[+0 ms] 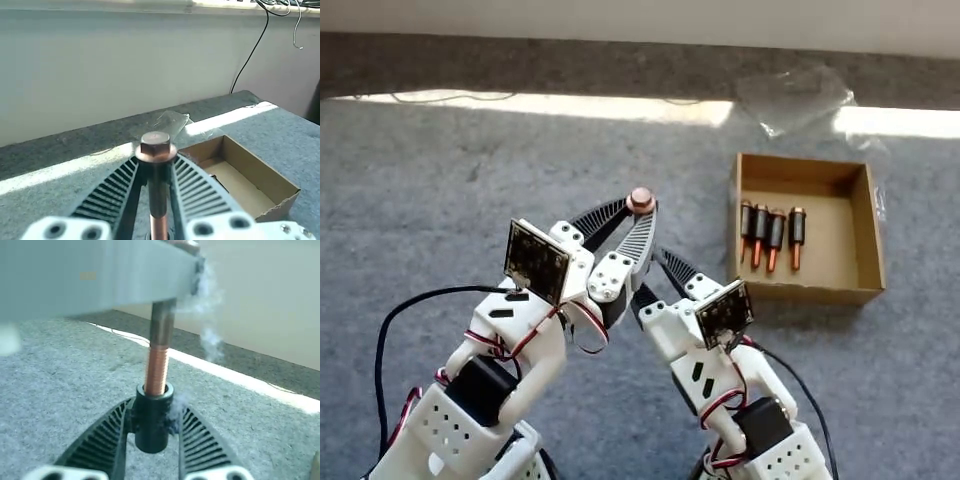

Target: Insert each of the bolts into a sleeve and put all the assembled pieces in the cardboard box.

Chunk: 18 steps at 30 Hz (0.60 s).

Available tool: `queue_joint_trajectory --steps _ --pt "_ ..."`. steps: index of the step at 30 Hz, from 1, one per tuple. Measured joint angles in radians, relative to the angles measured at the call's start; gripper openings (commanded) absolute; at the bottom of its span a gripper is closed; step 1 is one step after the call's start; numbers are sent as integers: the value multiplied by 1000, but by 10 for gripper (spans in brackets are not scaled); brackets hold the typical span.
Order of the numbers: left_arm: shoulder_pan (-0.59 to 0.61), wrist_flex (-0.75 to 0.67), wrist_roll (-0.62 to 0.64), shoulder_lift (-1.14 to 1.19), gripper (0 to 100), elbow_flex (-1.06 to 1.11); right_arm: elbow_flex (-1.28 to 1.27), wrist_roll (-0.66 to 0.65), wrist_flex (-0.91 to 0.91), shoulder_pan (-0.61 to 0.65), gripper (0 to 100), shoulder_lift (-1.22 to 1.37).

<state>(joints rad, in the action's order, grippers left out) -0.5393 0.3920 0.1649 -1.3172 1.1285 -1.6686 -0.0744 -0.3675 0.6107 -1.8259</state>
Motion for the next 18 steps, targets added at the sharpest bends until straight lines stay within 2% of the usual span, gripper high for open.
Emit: queue_joint_trajectory --steps 18 --pt "-2 0 3 -6 4 120 0 0 0 0 4 0"
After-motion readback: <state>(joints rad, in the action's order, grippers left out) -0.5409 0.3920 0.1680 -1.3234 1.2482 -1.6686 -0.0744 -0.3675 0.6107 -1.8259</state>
